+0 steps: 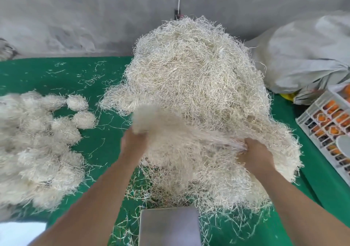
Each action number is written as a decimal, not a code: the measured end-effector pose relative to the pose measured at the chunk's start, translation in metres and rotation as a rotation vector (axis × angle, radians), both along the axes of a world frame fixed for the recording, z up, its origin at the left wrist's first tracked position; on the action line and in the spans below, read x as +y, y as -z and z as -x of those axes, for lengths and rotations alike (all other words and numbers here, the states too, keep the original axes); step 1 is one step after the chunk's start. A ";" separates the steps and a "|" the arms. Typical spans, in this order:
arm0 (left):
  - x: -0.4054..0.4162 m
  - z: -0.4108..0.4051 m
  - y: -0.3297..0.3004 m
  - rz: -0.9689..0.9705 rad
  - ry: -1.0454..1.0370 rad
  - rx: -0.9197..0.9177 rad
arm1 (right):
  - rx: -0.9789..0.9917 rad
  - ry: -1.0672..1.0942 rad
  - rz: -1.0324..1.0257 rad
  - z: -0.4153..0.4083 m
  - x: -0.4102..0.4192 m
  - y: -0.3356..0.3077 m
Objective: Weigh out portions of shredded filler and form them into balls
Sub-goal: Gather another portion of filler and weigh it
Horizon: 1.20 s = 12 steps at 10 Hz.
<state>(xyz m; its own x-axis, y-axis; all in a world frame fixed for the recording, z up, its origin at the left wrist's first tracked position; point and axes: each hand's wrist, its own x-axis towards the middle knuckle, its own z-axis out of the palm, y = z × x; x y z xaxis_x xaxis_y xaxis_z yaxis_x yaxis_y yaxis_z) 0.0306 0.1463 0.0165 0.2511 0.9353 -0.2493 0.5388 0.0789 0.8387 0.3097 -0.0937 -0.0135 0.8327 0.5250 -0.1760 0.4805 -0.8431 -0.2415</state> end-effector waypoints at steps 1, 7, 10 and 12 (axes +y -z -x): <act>0.021 0.020 -0.018 0.129 -0.320 -0.267 | 0.119 0.151 0.140 -0.011 -0.002 -0.006; -0.081 0.000 -0.078 0.526 -0.028 -0.854 | 0.746 -0.317 -0.278 0.137 0.050 -0.122; -0.107 0.026 -0.054 0.484 0.537 -0.254 | 1.080 -0.228 -0.789 0.155 0.076 -0.158; -0.092 0.026 -0.065 0.306 0.475 -0.211 | 0.442 -0.665 -0.435 0.123 0.063 -0.148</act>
